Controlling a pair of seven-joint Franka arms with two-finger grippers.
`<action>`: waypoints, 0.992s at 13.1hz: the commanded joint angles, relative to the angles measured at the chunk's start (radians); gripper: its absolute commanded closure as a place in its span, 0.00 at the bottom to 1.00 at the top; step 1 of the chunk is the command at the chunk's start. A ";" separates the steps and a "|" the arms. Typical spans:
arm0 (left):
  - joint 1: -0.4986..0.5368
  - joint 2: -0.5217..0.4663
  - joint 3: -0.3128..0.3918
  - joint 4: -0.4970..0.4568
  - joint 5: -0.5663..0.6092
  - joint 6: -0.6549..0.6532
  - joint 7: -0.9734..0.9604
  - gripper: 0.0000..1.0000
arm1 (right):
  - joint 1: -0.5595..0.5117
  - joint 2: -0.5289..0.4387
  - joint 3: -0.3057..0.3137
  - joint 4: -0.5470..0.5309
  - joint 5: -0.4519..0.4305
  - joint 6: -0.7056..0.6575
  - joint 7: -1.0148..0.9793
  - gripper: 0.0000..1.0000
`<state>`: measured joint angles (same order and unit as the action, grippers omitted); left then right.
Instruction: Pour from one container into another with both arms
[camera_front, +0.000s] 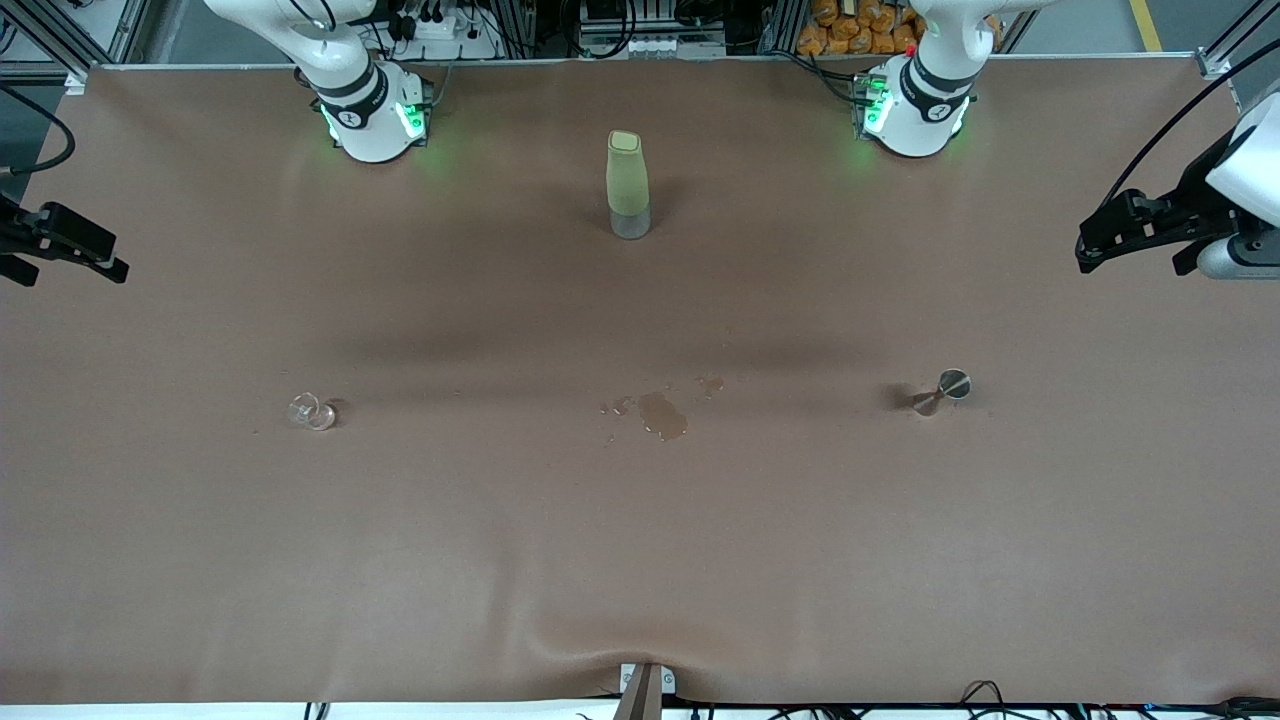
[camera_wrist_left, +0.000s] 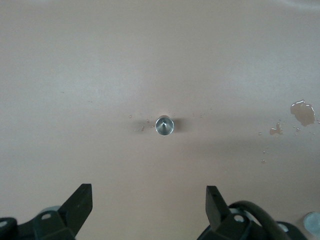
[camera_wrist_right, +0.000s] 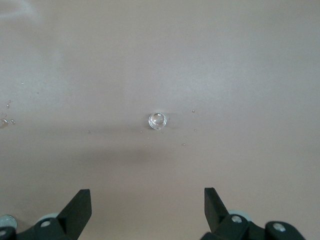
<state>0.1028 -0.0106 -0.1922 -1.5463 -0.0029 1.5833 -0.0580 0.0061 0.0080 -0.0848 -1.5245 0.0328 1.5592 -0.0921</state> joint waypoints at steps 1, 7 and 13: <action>0.006 -0.011 -0.001 0.002 -0.022 -0.006 0.015 0.00 | 0.008 0.017 -0.006 0.029 0.001 -0.010 -0.012 0.00; 0.006 -0.008 0.000 0.008 -0.046 -0.005 0.012 0.00 | 0.008 0.017 -0.006 0.029 0.001 -0.010 -0.011 0.00; 0.020 -0.012 -0.006 0.008 -0.085 -0.011 0.011 0.00 | 0.002 0.023 -0.006 0.027 0.003 -0.008 -0.011 0.00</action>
<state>0.1132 -0.0106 -0.1897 -1.5448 -0.0705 1.5832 -0.0580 0.0068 0.0125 -0.0850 -1.5243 0.0328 1.5591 -0.0929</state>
